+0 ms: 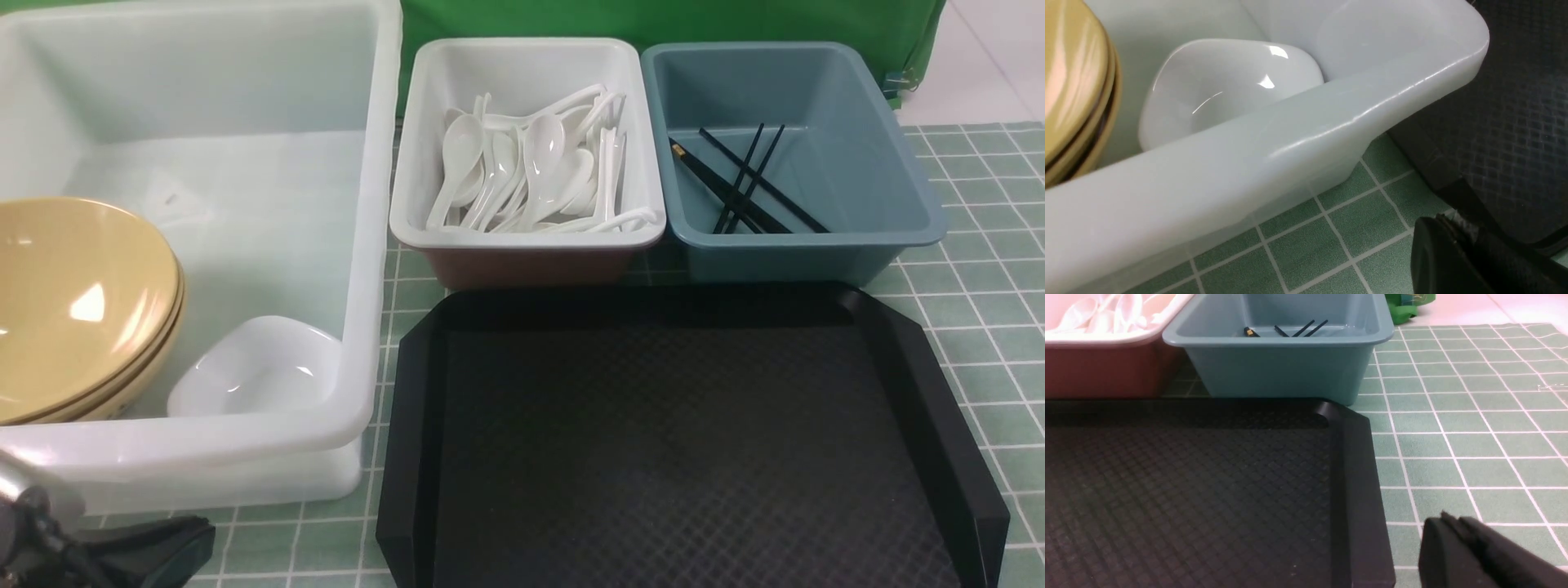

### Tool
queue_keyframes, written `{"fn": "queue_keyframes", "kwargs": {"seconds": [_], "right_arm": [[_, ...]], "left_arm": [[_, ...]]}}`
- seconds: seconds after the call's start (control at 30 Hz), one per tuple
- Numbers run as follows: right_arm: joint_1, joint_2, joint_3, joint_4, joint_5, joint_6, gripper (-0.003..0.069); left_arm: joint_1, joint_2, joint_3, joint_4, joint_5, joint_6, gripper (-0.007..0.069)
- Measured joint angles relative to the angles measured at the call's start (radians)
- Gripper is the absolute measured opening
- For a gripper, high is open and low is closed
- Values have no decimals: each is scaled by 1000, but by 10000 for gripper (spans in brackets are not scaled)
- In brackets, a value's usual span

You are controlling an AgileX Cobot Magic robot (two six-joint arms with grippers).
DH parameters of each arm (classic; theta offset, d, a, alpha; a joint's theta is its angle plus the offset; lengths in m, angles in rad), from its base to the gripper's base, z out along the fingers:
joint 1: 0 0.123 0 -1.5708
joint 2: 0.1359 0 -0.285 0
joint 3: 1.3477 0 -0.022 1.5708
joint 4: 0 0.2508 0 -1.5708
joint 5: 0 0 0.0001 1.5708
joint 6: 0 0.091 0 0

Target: On blue table put chopsticks spoon bowls plates into blue grey white boxes.

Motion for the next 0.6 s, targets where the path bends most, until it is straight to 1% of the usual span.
{"fn": "queue_keyframes", "kwargs": {"seconds": [0.03, 0.1, 0.13, 0.2, 0.23, 0.33, 0.37, 0.4, 0.43, 0.47, 0.53, 0.6], "right_arm": [[0, 0, 0, 0, 0, 0, 65], [2, 0, 0, 0, 0, 0, 67], [3, 0, 0, 0, 0, 0, 69], [5, 0, 0, 0, 1, 0, 69], [5, 0, 0, 0, 1, 0, 70], [5, -1, 0, 0, 2, 0, 74], [5, -1, 0, 0, 2, 0, 76], [5, -1, 0, 0, 2, 0, 76], [5, -1, 0, 0, 2, 0, 78], [5, -1, 0, 0, 2, 0, 79], [5, -1, 0, 0, 2, 0, 81], [5, -1, 0, 0, 2, 0, 84]], "left_arm": [[0, -6, 5, 0, -1, 0, 4], [13, -109, 52, 63, -5, 0, 4], [31, -177, 71, 101, -15, 0, 4], [64, -274, 95, 116, -31, 0, 4], [95, -340, 114, 118, -51, -4, 4], [201, -377, 157, 118, -115, -14, 4], [241, -378, 173, 116, -133, -24, 4], [241, -378, 173, 115, -138, -26, 4], [307, -378, 207, 94, -179, -46, 4], [329, -379, 227, 76, -209, -53, 4], [366, -379, 276, 19, -253, -59, 4], [377, -380, 291, -22, -256, -51, 4]]}}
